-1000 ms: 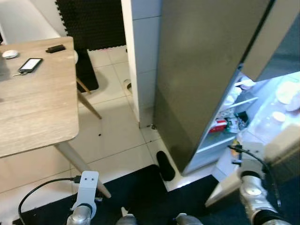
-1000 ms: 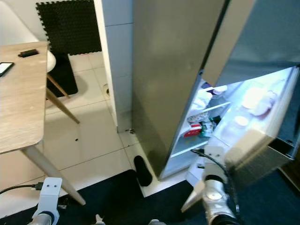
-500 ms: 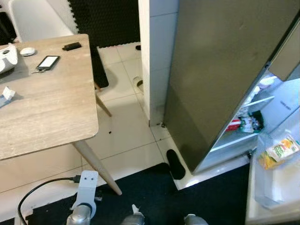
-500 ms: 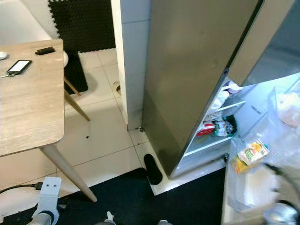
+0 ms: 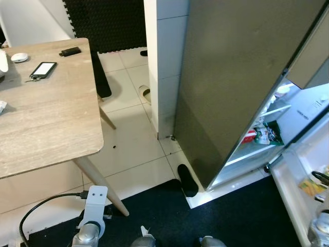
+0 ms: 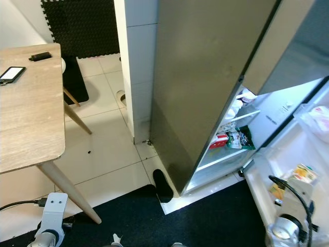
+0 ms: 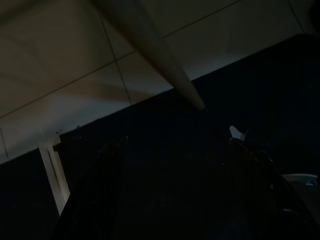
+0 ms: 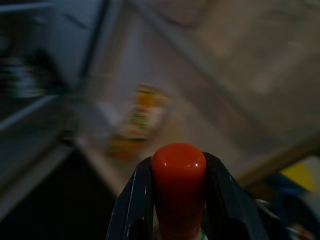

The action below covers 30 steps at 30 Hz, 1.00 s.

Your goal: Restocking fridge

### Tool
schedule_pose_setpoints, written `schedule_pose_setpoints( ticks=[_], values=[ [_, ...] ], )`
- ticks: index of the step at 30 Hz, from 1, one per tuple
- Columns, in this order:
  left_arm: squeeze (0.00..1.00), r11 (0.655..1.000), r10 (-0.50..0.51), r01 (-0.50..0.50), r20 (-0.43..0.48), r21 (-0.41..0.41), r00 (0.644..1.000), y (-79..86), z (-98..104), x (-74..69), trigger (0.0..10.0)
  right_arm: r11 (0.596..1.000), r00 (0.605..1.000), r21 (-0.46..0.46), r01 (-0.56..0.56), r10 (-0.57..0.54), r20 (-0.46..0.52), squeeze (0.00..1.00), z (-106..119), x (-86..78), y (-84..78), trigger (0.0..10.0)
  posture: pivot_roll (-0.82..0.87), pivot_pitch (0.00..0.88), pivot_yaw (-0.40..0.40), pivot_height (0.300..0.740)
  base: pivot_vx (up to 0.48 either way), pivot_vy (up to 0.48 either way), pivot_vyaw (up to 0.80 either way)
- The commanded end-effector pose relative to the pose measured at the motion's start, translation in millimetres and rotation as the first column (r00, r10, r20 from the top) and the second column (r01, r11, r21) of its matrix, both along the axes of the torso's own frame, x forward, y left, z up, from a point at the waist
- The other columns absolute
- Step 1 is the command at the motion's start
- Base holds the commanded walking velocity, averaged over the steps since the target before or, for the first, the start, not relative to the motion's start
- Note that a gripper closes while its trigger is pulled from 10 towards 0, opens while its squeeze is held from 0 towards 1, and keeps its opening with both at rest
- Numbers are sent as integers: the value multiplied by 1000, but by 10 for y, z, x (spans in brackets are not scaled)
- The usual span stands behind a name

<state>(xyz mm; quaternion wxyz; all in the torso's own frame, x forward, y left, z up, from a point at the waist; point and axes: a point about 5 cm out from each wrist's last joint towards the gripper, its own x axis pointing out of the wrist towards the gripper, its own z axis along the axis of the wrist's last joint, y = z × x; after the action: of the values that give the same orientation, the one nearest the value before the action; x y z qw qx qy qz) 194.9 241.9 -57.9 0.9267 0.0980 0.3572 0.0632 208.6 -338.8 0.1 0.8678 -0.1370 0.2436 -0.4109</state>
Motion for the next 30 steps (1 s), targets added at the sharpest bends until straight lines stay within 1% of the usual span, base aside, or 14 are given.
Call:
schedule_pose_setpoints(
  ticks=[1, 3, 4, 5, 6, 8, 9, 11, 15, 21, 24, 28, 29, 30],
  values=[
    [0, 1000, -5, 5, -25, -3, 1000, -21, -35, -44, 10000, 999, 1000, 46, -9, 10, -11, 0, -81, -55, 51, 10000, 6, 89, -29, 740, 0, 0, 0],
    [0, 1000, -3, 3, -27, -4, 1000, -27, -41, -52, 10000, 984, 997, 174, -40, 51, -56, 0, -282, -140, 236, 10000, 6, 90, -34, 740, 0, 0, 0],
    [0, 1000, -1, 1, -28, -5, 1000, -32, -44, -54, 10000, 977, 995, 209, -40, 59, -84, 0, -365, -207, 301, 10000, 10, 90, -37, 740, 0, 0, 0],
    [0, 1000, -1, 1, -28, -5, 1000, -32, -44, -54, 10000, 977, 995, 209, -40, 59, -84, 0, -365, -207, 301, 10000, 10, 90, -37, 740, 0, 0, 0],
    [0, 1000, 0, 0, -28, -6, 1000, -36, -47, -56, 10000, 972, 992, 231, -34, 60, -107, 0, -426, -270, 343, 10000, 10, 90, -37, 740, 0, 0, -456],
    [0, 1000, 1, -1, -29, -8, 1000, -41, -50, -58, 10000, 964, 991, 266, 12, 24, -132, 0, -508, -394, 369, 10000, 9, 91, -33, 740, 0, 0, -800],
    [0, 1000, 1, -1, -29, -8, 1000, -41, -50, -58, 10000, 964, 991, 266, 12, 24, -132, 0, -508, -394, 369, 10000, 9, 91, -33, 740, 0, 0, -800],
    [0, 1000, 1, -2, -32, -9, 999, -40, -52, -61, 10000, 961, 989, 275, 37, 5, -149, 0, -544, -474, 362, 10000, 7, 90, -34, 740, 0, 0, -800],
    [0, 1000, 1, -2, -33, -9, 999, -38, -53, -62, 10000, 961, 987, 273, 40, 4, -158, 0, -554, -506, 350, 10000, 7, 90, -34, 740, 0, 0, -800],
    [0, 1000, 2, -3, -39, -13, 999, -54, -63, -64, 10000, 967, 977, 249, 57, -2, -215, 0, -583, -648, 272, 10000, 1, 86, -35, 740, 0, 0, -792],
    [0, 1000, 2, -2, -40, -13, 999, -59, -65, -65, 10000, 967, 975, 248, 60, -4, -220, 0, -587, -661, 268, 10000, 1, 86, -35, 740, 0, 0, -788],
    [0, 1000, 0, -1, -41, -16, 999, -68, -66, -59, 10000, 969, 970, 226, 103, -48, -237, 0, -602, -751, 239, 10000, -1, 83, -32, 740, 0, 0, -788],
    [0, 1000, 0, -1, -41, -16, 999, -68, -66, -59, 10000, 969, 970, 226, 103, -48, -237, 0, -602, -751, 239, 10000, -1, 83, -32, 740, 0, 0, -788],
    [0, 1000, 0, -1, -41, -15, 999, -67, -64, -53, 10000, 967, 968, 223, 125, -70, -241, 0, -610, -790, 229, 10000, 1, 82, -31, 740, 0, 0, -788]
  ],
)
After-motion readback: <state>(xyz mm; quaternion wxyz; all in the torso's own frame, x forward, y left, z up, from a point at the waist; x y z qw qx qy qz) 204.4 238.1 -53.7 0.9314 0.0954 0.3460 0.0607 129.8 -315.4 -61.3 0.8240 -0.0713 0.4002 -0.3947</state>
